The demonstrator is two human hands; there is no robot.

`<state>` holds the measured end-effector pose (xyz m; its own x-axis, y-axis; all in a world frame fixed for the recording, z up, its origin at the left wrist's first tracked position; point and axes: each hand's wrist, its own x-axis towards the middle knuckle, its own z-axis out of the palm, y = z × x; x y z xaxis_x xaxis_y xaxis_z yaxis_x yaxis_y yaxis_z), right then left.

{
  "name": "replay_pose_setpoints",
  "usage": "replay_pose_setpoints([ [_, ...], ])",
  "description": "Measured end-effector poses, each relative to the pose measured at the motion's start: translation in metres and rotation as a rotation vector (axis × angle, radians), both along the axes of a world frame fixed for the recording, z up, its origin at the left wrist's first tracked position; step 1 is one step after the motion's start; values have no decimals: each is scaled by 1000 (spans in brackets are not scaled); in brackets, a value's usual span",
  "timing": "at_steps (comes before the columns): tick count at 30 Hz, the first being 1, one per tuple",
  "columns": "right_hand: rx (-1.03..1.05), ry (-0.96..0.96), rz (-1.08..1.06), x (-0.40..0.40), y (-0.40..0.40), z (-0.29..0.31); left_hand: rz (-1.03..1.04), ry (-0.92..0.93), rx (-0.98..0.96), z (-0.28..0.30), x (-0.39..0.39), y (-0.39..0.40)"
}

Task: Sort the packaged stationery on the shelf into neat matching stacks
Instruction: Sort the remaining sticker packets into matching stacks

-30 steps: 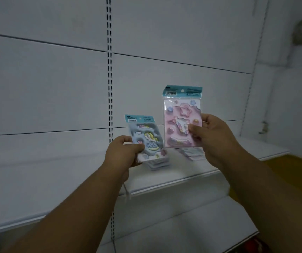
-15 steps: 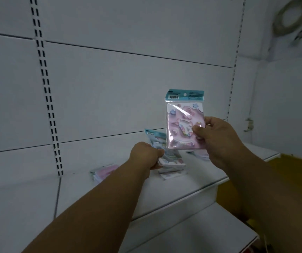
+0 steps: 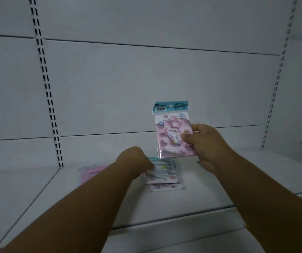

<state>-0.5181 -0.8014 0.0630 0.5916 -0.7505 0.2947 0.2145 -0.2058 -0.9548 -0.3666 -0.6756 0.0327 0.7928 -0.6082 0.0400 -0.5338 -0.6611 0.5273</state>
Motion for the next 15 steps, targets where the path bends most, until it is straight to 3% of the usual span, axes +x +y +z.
replay_pose_setpoints([
  [2,3,23,45,4,-7,-6,44,-52,-148,7,5,-1],
  [5,20,48,102,11,-8,-13,24,223,-610,22,4,1],
  [7,29,61,148,13,-7,-16,-49,351,-756,33,4,1],
  [11,26,124,164,15,-8,-24,-96,390,-775,37,15,-9],
  [15,-22,340,48,18,-8,-35,-33,348,-604,27,32,-24],
])
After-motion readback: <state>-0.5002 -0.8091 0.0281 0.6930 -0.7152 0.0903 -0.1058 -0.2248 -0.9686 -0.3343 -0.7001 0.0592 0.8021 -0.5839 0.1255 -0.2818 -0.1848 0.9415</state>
